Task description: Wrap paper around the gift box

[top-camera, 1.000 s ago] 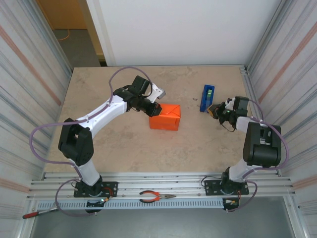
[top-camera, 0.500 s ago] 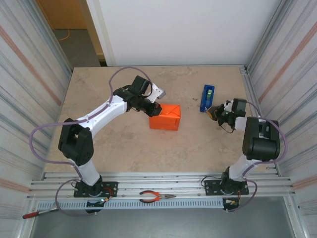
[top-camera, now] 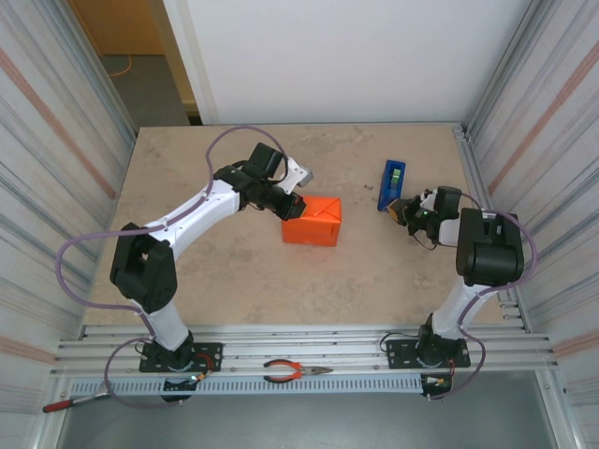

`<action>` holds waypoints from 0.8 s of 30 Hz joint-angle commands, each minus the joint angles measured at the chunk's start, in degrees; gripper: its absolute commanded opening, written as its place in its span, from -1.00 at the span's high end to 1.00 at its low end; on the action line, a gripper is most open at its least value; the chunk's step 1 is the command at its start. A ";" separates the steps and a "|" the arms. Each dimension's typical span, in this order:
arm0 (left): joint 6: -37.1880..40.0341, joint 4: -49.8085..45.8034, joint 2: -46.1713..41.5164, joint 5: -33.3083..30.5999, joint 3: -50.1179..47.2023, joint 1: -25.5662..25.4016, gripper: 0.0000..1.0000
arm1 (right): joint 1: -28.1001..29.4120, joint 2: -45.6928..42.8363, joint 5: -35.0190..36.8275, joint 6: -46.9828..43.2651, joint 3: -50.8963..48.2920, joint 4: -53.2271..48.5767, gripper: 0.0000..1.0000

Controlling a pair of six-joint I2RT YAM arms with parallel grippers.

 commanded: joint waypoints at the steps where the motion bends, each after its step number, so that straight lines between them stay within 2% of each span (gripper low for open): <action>1: 1.13 -5.84 3.42 -0.56 -3.42 -1.60 1.00 | 1.06 2.60 0.16 1.99 -1.70 -3.93 1.00; 7: 1.13 -5.84 3.54 -0.52 -3.24 -1.54 1.00 | 1.08 0.78 -0.86 1.94 -1.78 -3.72 1.00; 15: 1.13 -5.84 3.33 -0.53 -3.25 -1.57 1.00 | 3.14 -7.11 -1.24 -0.36 0.97 -11.23 1.00; 24: 1.22 -6.02 3.24 -0.72 -3.27 -1.59 1.00 | 10.89 -19.04 0.43 -0.67 7.65 -23.75 1.00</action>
